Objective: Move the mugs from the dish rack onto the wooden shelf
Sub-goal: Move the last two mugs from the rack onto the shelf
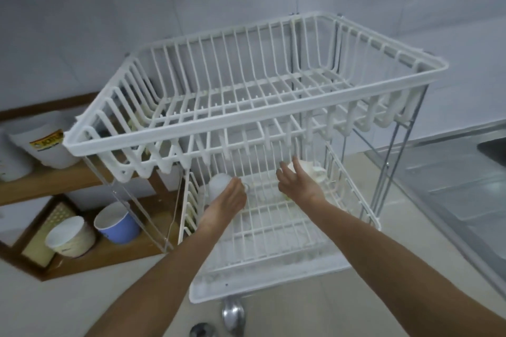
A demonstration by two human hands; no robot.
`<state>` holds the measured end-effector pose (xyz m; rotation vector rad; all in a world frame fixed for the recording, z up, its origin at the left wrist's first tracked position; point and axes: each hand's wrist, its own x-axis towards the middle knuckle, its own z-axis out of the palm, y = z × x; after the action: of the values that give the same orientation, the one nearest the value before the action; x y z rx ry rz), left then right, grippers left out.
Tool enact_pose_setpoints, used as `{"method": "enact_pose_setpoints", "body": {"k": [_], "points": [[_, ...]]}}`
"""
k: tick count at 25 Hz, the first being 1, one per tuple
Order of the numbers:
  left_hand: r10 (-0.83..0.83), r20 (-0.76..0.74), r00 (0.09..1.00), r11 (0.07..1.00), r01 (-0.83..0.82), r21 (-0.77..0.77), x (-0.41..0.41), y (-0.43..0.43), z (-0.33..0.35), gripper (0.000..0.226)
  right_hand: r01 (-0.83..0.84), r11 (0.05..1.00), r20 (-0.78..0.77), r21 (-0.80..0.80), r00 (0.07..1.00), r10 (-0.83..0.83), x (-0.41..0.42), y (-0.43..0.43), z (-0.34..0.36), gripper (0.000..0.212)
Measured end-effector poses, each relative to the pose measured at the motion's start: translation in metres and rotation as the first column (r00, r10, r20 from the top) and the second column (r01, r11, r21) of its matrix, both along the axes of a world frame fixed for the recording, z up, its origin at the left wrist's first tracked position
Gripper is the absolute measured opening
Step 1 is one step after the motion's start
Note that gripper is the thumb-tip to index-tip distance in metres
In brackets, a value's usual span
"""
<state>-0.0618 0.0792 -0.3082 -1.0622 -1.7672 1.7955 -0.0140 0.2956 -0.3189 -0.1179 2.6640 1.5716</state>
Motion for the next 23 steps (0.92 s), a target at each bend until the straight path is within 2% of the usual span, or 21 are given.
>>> {"method": "enact_pose_setpoints", "body": {"k": [3, 5, 7, 9, 10, 12, 13, 15, 16, 18, 20, 21, 23], "points": [[-0.035, 0.024, 0.999, 0.999, 0.034, 0.033, -0.007, 0.003, -0.001, 0.092, -0.009, 0.994, 0.038, 0.108, 0.999, 0.005, -0.004, 0.002, 0.002, 0.101], [-0.063, -0.021, 0.998, 0.995, 0.064, 0.074, -0.009, 0.006, -0.001, 0.079, -0.027, 0.985, 0.066, 0.17, 0.998, 0.016, -0.008, 0.0, 0.0, 0.101], [-0.094, 0.011, 0.996, 0.986, 0.091, 0.142, -0.013, 0.007, -0.001, 0.059, -0.004, 0.986, 0.051, 0.167, 0.999, -0.005, -0.009, -0.001, -0.002, 0.096], [-0.081, 0.121, 0.989, 0.948, 0.039, 0.316, -0.012, 0.003, 0.006, 0.041, 0.069, 0.996, -0.01, 0.053, 0.998, -0.069, -0.008, 0.001, 0.006, 0.084], [-0.071, 0.183, 0.981, 0.901, -0.015, 0.434, -0.008, -0.001, 0.011, 0.036, 0.131, 0.989, -0.048, -0.063, 0.99, -0.134, -0.007, 0.003, 0.012, 0.077], [-0.071, 0.208, 0.975, 0.741, -0.088, 0.666, 0.003, -0.011, 0.026, 0.036, 0.252, 0.903, -0.123, -0.347, 0.943, -0.311, 0.0, 0.009, 0.033, 0.071], [-0.042, 0.237, 0.971, 0.655, -0.152, 0.74, 0.008, -0.015, 0.033, 0.041, 0.292, 0.824, -0.139, -0.486, 0.905, -0.403, 0.005, 0.012, 0.043, 0.075], [0.025, 0.444, 0.896, 0.458, -0.405, 0.791, 0.017, -0.023, 0.041, 0.065, 0.299, 0.599, -0.107, -0.743, 0.829, -0.548, 0.02, 0.017, 0.057, 0.087], [-0.015, 0.535, 0.845, 0.362, -0.494, 0.79, 0.021, -0.026, 0.044, 0.078, 0.246, 0.446, -0.078, -0.861, 0.801, -0.593, 0.027, 0.019, 0.06, 0.09], [-0.247, 0.623, 0.742, 0.112, -0.616, 0.779, 0.039, -0.029, 0.052, 0.095, 0.029, 0.11, -0.048, -0.993, 0.767, -0.64, 0.045, 0.015, 0.063, 0.093], [-0.53, 0.57, 0.627, -0.164, -0.736, 0.657, 0.068, -0.041, 0.059, 0.093, -0.233, -0.192, -0.049, -0.954, 0.747, -0.663, 0.067, 0.001, 0.062, 0.09], [-0.624, 0.543, 0.562, -0.235, -0.798, 0.555, 0.084, -0.049, 0.059, 0.087, -0.347, -0.34, -0.035, -0.874, 0.743, -0.669, 0.079, -0.006, 0.061, 0.081], [-0.753, 0.485, 0.446, -0.261, -0.878, 0.402, 0.109, -0.072, 0.051, 0.076, -0.47, -0.585, 0.016, -0.66, 0.77, -0.638, 0.103, -0.022, 0.057, 0.057]]}}
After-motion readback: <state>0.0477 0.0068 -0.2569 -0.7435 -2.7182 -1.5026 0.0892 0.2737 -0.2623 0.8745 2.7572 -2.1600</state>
